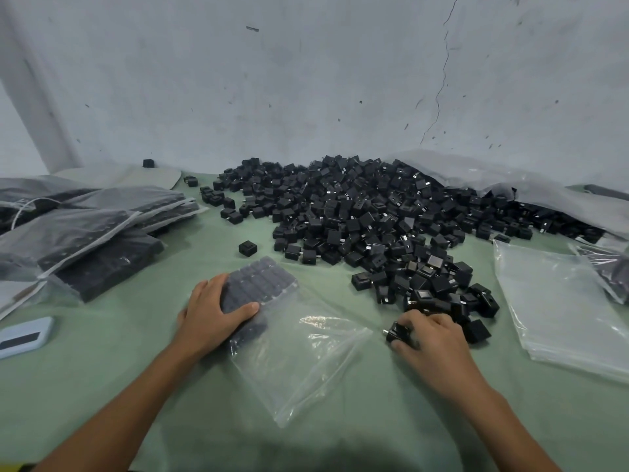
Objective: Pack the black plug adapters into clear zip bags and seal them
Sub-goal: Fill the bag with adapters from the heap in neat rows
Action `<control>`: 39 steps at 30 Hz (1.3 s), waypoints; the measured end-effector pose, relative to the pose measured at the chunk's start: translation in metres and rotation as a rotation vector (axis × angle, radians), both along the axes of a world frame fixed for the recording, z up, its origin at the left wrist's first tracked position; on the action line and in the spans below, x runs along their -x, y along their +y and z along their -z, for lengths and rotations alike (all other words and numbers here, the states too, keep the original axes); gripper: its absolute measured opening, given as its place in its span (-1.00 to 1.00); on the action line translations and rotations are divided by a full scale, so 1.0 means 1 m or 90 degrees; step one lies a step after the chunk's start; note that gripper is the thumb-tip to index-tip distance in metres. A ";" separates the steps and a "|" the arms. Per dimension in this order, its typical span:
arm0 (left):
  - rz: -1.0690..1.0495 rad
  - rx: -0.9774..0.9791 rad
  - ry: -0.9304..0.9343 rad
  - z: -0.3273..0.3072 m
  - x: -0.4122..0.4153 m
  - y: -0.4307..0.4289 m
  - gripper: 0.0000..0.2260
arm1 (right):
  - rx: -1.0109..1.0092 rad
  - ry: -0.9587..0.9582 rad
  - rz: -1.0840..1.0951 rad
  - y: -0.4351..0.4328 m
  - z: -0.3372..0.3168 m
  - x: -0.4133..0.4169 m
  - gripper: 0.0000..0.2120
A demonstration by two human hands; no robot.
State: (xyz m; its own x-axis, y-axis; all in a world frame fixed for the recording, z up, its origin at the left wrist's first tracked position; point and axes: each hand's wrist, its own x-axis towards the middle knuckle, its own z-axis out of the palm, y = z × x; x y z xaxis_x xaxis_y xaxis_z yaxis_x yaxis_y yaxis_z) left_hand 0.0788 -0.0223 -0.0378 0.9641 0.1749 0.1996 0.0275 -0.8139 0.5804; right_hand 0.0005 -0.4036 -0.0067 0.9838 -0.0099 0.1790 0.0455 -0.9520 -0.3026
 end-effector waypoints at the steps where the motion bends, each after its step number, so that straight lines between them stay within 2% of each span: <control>1: 0.001 0.000 0.002 0.000 0.000 0.000 -0.10 | -0.012 -0.005 -0.008 0.001 -0.001 0.003 -0.78; 3: 0.003 0.003 -0.001 0.002 0.000 0.000 -0.11 | -0.082 -0.027 -0.021 0.001 -0.002 0.011 -0.73; 7: 0.003 0.013 -0.015 0.001 0.001 -0.001 -0.15 | -0.404 0.002 -0.053 0.011 -0.003 0.035 -0.67; 10: 0.003 0.015 -0.013 0.000 0.001 -0.002 -0.15 | -0.585 0.104 -0.115 0.034 0.002 0.054 -0.66; 13: 0.004 0.010 0.002 -0.001 0.002 -0.003 -0.11 | -0.689 0.249 -0.187 0.065 0.002 0.059 -0.71; 15: 0.008 0.008 0.010 -0.002 0.003 -0.003 -0.09 | -0.759 0.295 -0.213 0.087 0.001 0.054 -0.79; 17: 0.012 0.008 0.012 -0.003 0.004 -0.003 -0.11 | -0.869 0.336 -0.192 0.109 0.003 0.042 -0.86; 20: 0.016 0.011 0.007 -0.003 0.005 -0.002 -0.13 | -1.099 0.404 -0.114 0.134 0.004 0.017 -0.79; 23: 0.016 0.008 0.004 -0.003 0.004 -0.002 -0.14 | -1.220 0.385 -0.071 0.154 -0.002 -0.008 -0.78; 25: 0.013 0.012 0.003 -0.002 0.004 -0.002 -0.14 | -1.220 0.329 -0.043 0.168 -0.006 -0.021 -0.72; 26: 0.013 0.013 0.002 -0.002 0.004 -0.002 -0.15 | -1.174 0.298 -0.031 0.174 -0.005 -0.026 -0.68; 27: 0.014 0.013 0.004 -0.002 0.004 -0.002 -0.16 | -1.090 0.268 -0.021 0.178 -0.004 -0.030 -0.65; 30: 0.017 0.012 0.007 -0.002 0.003 -0.002 -0.17 | -0.702 0.186 -0.064 0.181 0.004 -0.041 -0.65; 32: 0.017 0.017 0.001 -0.003 0.003 -0.003 -0.21 | -0.543 0.154 -0.112 0.183 0.009 -0.047 -0.68; 39: 0.018 0.026 0.003 -0.006 0.007 -0.004 -0.24 | -0.498 0.108 -0.140 0.188 0.016 -0.048 -0.74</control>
State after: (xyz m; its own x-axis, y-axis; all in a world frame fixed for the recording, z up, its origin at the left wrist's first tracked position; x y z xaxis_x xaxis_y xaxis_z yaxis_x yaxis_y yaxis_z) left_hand 0.0717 -0.0265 -0.0317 0.9696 0.1552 0.1890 0.0071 -0.7904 0.6126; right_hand 0.0485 -0.2154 -0.0230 0.9908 0.1260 0.0495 0.1003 -0.4378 -0.8935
